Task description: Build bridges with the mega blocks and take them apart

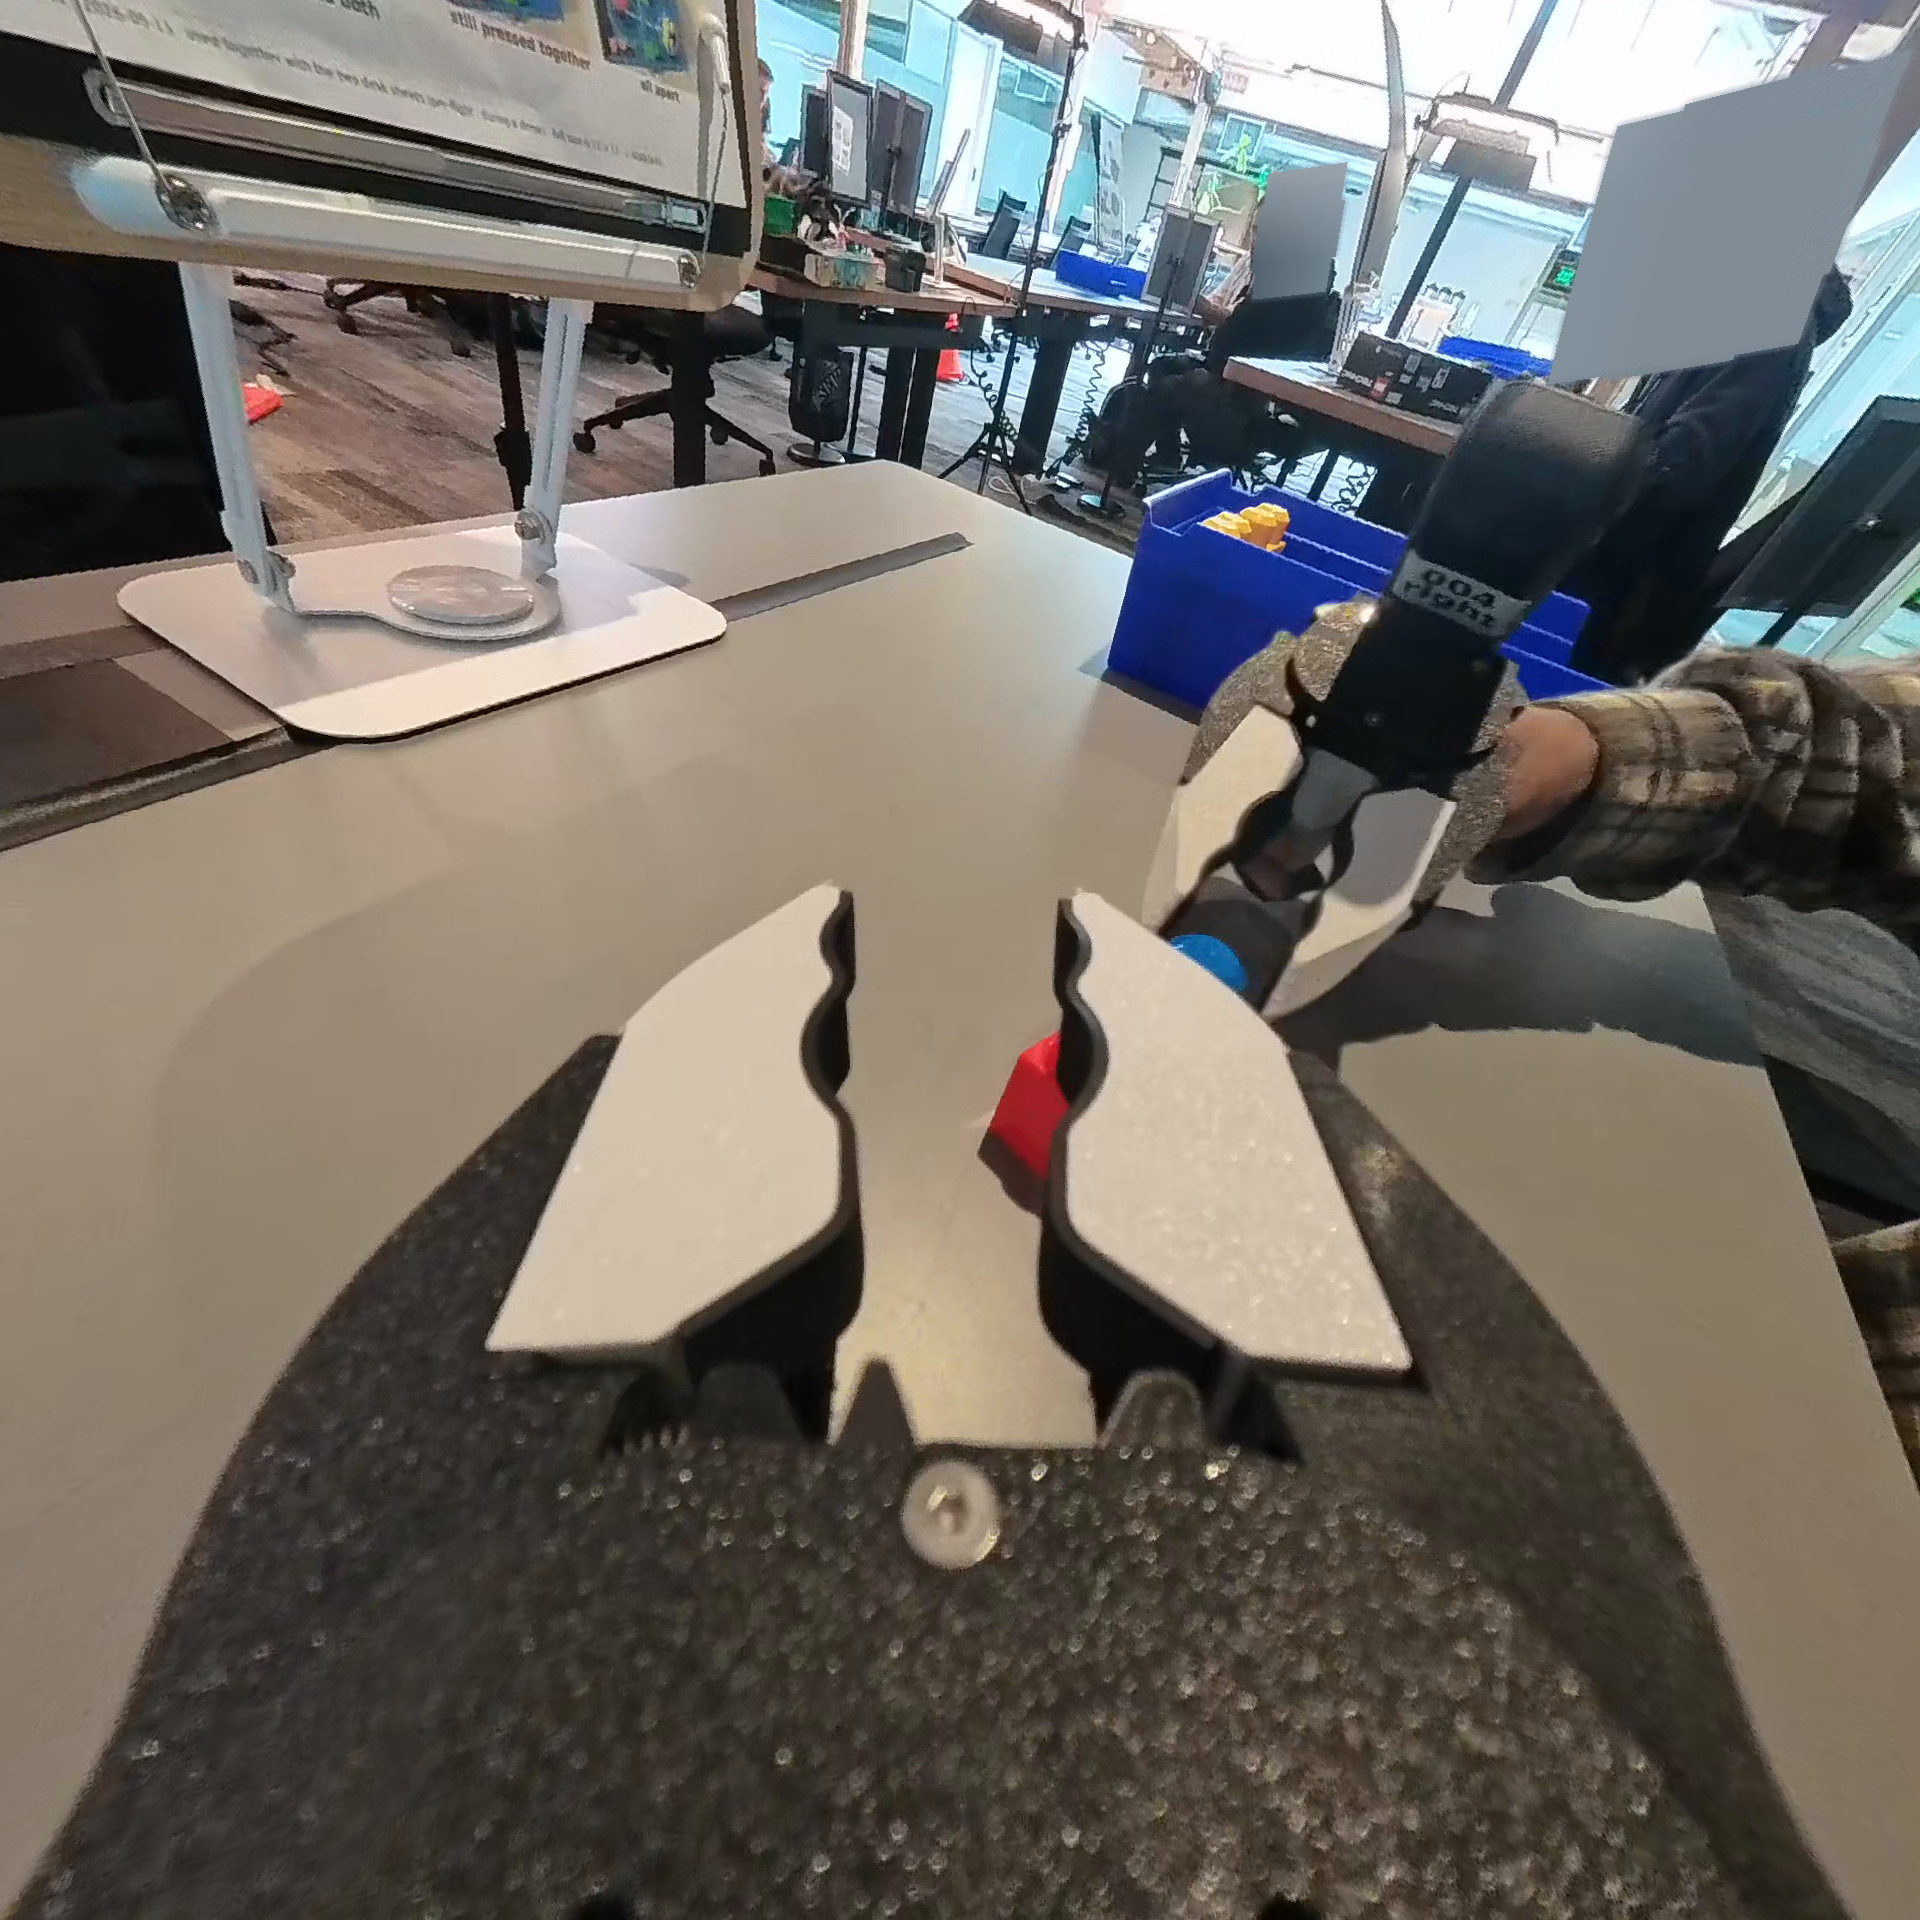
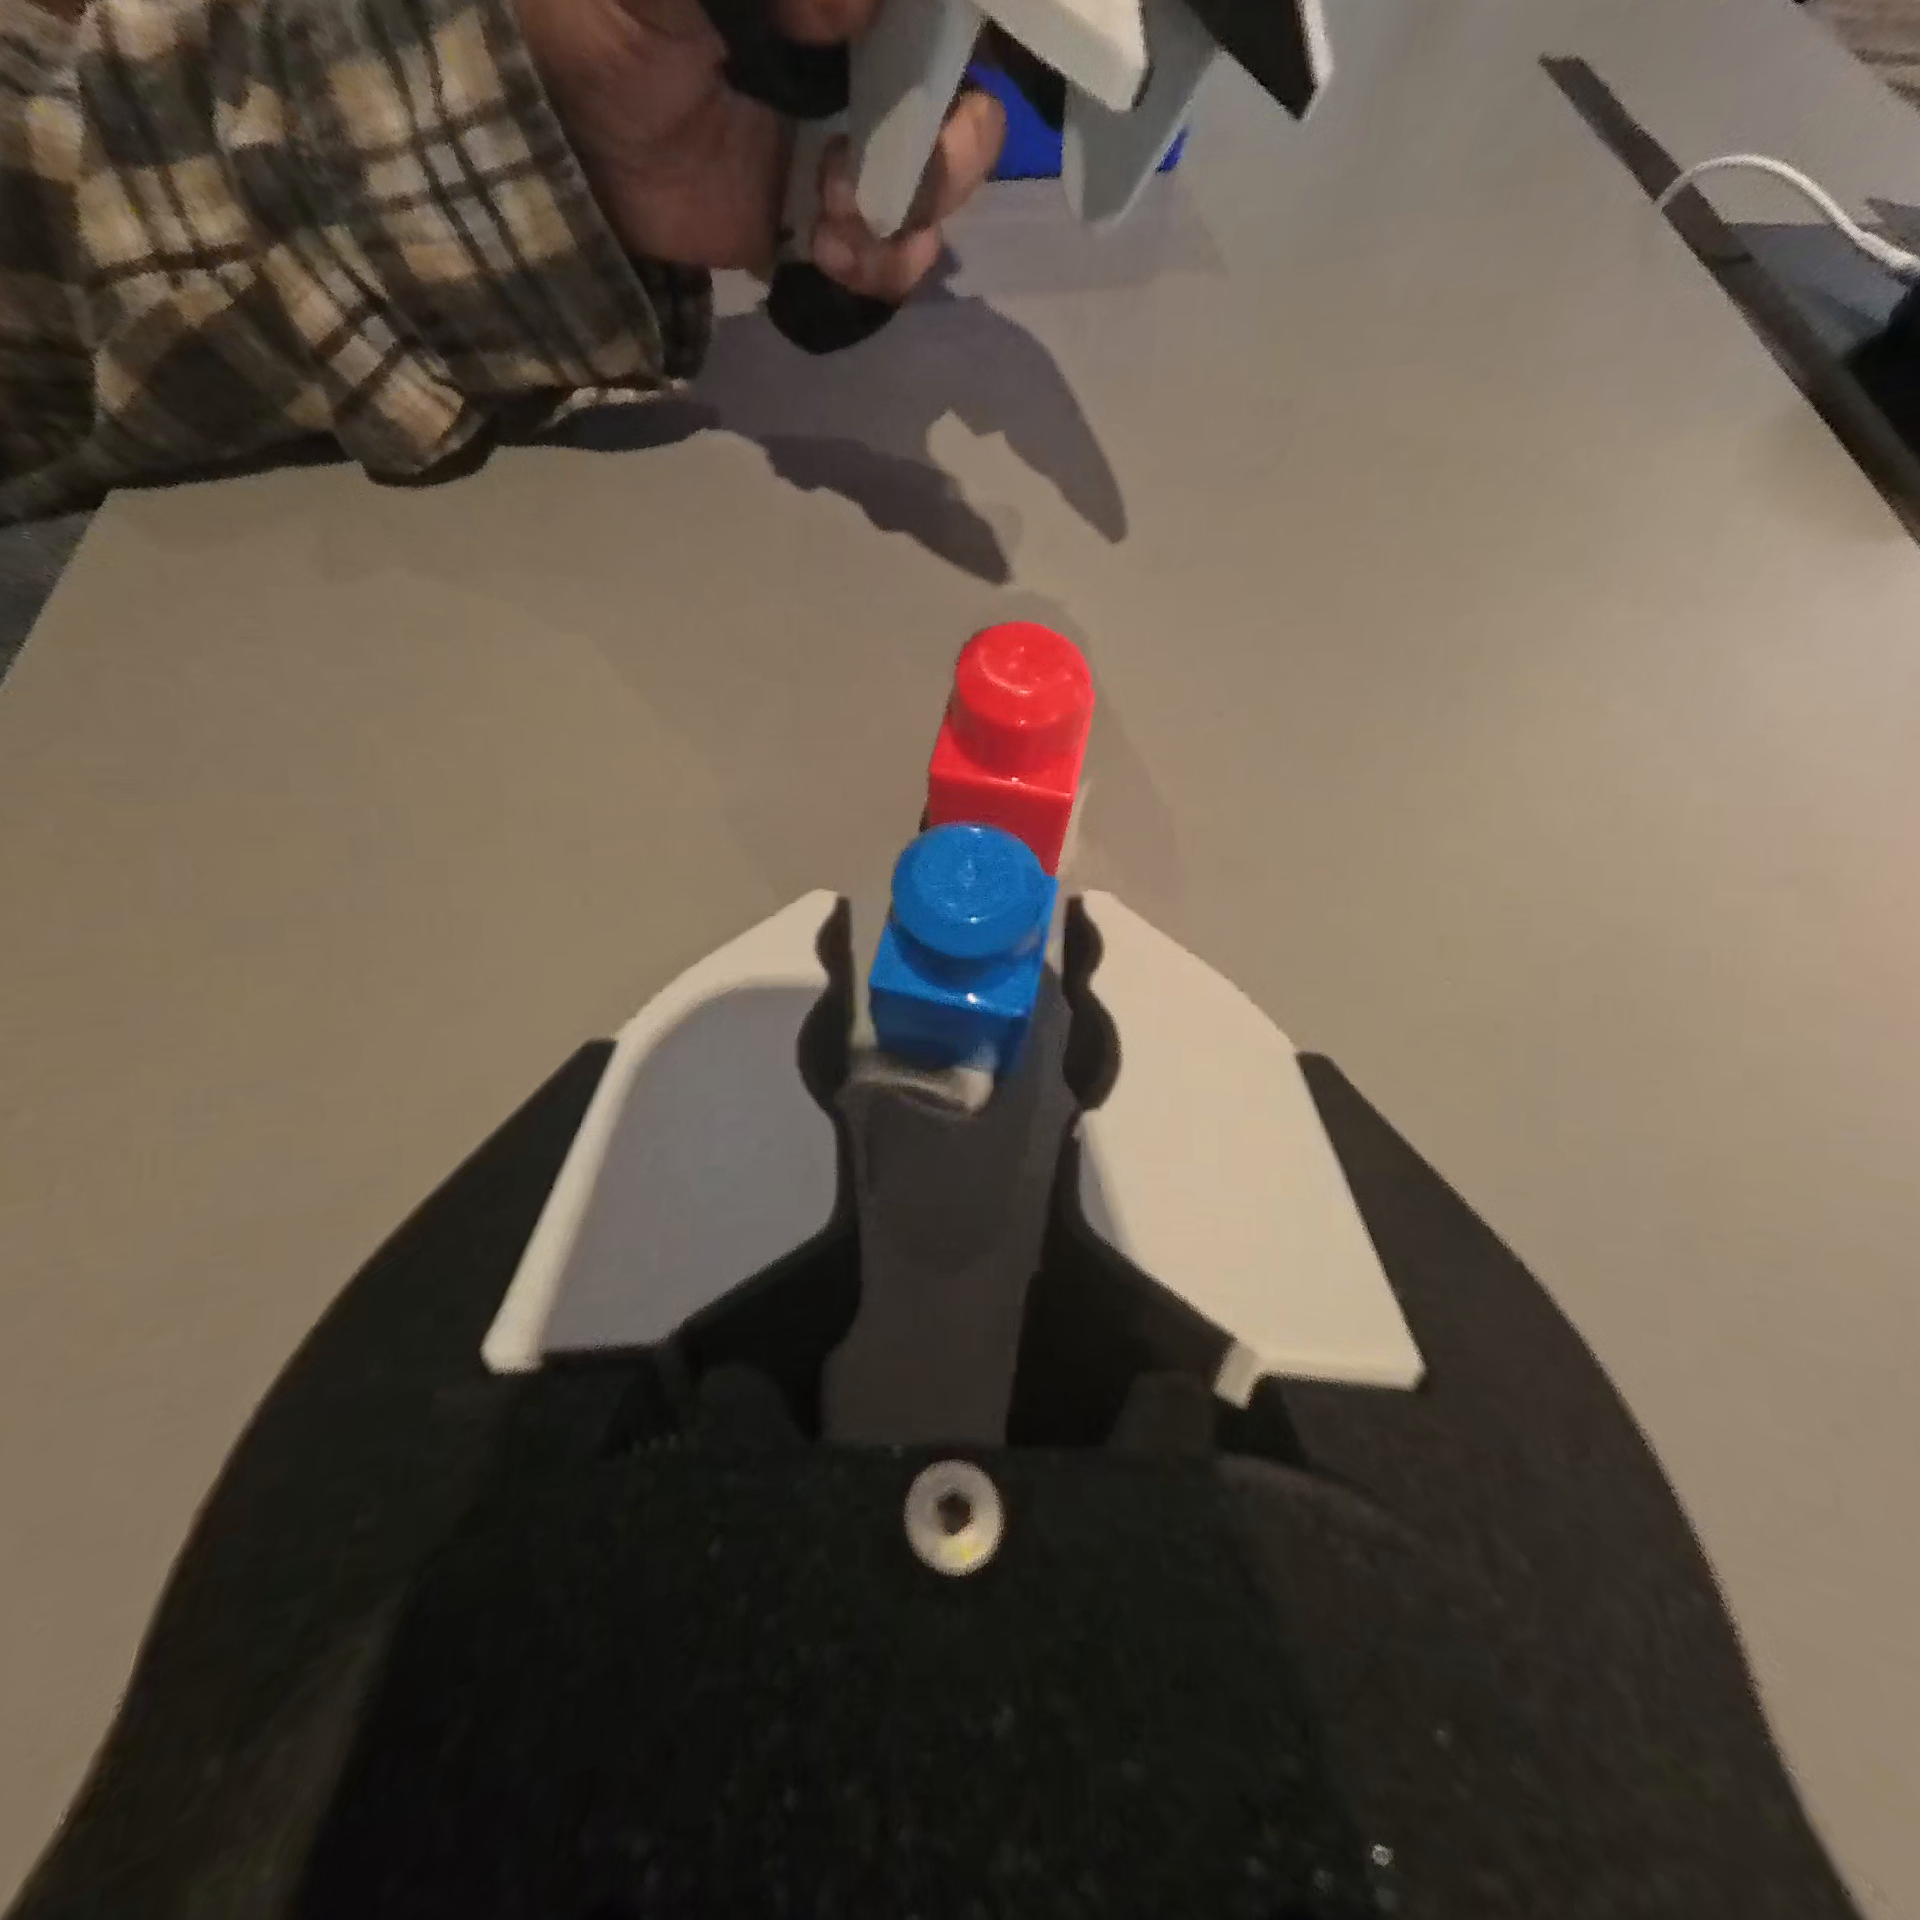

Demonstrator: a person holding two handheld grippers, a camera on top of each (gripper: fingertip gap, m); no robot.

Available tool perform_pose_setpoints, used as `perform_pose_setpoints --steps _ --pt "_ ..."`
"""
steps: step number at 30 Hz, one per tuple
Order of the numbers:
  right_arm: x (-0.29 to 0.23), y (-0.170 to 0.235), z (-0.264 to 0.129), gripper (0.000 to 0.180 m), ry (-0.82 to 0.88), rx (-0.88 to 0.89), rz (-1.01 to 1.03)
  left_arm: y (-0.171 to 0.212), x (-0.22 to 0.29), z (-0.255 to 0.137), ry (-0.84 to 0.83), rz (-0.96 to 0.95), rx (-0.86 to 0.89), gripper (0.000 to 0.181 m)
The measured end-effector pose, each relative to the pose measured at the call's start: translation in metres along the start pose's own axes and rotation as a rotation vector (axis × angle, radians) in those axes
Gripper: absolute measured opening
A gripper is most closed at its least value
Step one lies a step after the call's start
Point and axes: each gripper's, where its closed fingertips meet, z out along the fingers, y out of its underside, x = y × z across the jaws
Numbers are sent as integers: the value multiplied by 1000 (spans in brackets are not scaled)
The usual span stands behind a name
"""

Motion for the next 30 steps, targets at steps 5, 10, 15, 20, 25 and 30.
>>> perform_pose_setpoints --steps 5,10,15,20,25,30 --pt "5 -11 -15 52 136 53 123 -2 0 -1 2 -1 8 36" --pt "2 -7 -9 46 177 62 226 1 1 1 3 -2 -4 36" --pt "3 4 8 30 147 -27 212 3 1 3 2 -3 -10 36" --pt "7 -5 12 28 110 6 156 3 0 2 0 -4 -9 36" --pt "4 -7 17 28 85 7 114 3 0 2 2 -3 -12 36" --pt "9 -5 20 28 98 8 129 5 0 3 2 0 -18 36"
